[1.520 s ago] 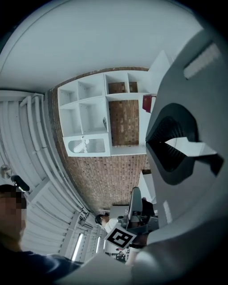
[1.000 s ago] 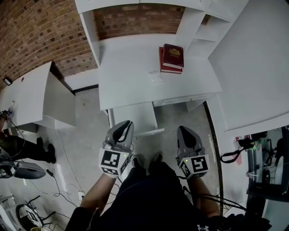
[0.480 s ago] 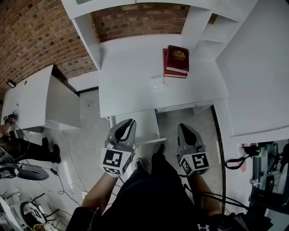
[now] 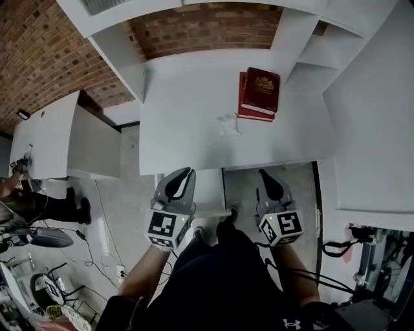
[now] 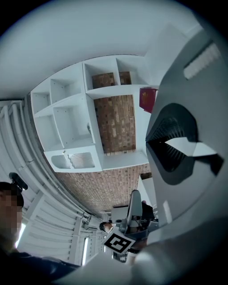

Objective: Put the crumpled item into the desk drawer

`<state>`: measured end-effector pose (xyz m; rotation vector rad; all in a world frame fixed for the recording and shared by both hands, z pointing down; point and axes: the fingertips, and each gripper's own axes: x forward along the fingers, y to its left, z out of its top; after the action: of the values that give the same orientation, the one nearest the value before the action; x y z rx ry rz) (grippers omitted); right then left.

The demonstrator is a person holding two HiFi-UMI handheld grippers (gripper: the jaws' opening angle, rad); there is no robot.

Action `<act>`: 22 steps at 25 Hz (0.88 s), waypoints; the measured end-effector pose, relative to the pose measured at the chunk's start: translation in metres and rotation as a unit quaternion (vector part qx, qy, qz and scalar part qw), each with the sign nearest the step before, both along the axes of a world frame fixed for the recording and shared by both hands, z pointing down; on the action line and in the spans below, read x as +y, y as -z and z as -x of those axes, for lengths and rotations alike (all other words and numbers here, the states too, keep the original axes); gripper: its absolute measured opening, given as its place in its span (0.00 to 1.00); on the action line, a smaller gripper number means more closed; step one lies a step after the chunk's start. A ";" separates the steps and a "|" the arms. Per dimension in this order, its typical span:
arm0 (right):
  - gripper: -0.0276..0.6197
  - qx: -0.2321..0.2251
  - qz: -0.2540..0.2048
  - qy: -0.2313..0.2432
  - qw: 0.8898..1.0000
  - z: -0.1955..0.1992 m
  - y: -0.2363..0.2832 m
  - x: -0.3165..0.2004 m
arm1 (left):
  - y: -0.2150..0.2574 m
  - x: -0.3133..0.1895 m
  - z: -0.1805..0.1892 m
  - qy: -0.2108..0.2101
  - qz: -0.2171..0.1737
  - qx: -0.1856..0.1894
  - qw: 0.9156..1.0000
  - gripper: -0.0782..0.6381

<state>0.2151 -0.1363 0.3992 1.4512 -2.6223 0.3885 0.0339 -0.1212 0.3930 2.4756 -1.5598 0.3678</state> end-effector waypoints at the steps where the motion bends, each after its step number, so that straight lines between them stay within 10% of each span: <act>1: 0.05 -0.002 0.003 0.005 1.000 -0.001 -0.002 -0.006 | -0.001 -0.004 -0.002 0.005 0.001 -0.002 1.000 0.15; 22: 0.05 0.064 0.035 0.043 0.996 0.016 -0.062 -0.103 | -0.045 -0.048 0.031 0.035 0.048 -0.009 0.998 0.15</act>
<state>0.1989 -0.2388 0.4615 1.2907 -2.5328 0.3626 0.0026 -0.1692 0.4381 2.3457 -1.5933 0.4441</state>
